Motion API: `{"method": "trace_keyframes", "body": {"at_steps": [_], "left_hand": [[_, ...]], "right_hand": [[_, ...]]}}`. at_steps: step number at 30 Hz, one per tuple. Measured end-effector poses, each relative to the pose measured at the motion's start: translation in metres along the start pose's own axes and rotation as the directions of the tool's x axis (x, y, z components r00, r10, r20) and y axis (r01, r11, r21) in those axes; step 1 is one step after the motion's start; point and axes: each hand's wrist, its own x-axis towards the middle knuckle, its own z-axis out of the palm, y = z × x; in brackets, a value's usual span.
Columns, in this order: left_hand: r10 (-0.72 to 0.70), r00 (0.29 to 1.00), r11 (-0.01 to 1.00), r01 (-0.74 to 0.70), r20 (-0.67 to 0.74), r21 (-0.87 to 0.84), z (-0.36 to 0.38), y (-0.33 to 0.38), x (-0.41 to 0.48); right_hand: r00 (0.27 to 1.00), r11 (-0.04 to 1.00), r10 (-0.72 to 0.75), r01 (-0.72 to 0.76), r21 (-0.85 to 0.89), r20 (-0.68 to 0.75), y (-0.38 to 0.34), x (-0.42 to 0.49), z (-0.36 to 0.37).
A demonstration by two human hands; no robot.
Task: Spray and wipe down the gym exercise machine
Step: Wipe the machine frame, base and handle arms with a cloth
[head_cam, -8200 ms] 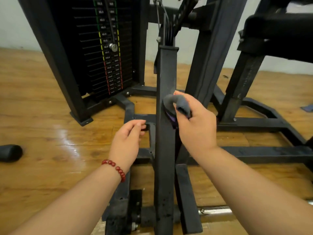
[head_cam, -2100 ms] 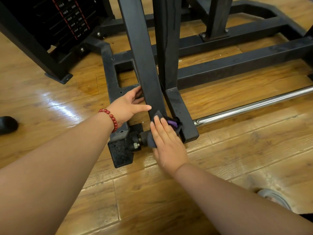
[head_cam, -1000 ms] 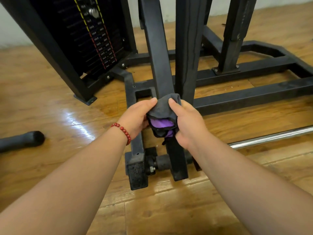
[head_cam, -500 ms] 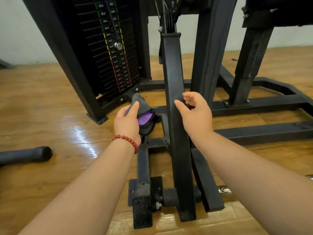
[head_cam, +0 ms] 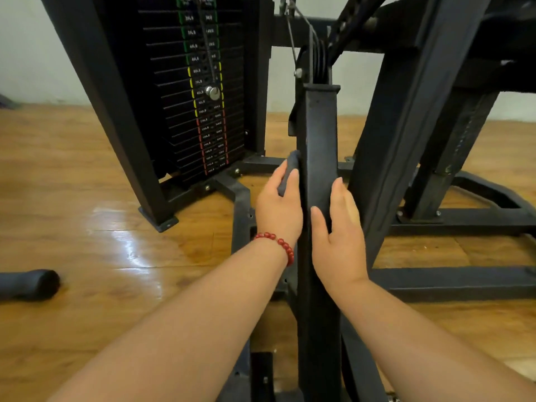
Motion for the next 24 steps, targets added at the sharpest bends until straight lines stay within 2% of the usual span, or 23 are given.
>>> {"method": "trace_keyframes", "body": {"at_steps": [7,12,15,18,24], "left_hand": [[0.033,0.997,0.999,-0.032,0.071,-0.015,0.015,0.027,0.058],[0.102,0.978,0.995,-0.100,0.184,-0.019,0.013,0.029,0.048],[0.104,0.983,0.995,-0.103,0.151,-0.019,0.014,0.037,0.059],[0.188,0.972,0.982,-0.182,0.140,-0.056,0.020,0.044,0.071],[0.161,0.964,0.986,-0.168,0.214,0.017,0.010,0.020,0.043]], "right_hand": [[0.999,0.998,-0.010,0.007,0.060,0.043,0.002,-0.001,0.001],[0.998,0.999,-0.012,0.009,0.053,0.057,0.003,0.001,0.002],[0.999,1.000,-0.029,0.029,0.000,0.046,0.004,0.001,0.003],[0.999,0.998,-0.035,0.037,-0.060,0.029,0.005,0.001,0.007],[0.999,0.995,-0.051,0.052,-0.091,0.010,0.003,0.001,0.009]]}}
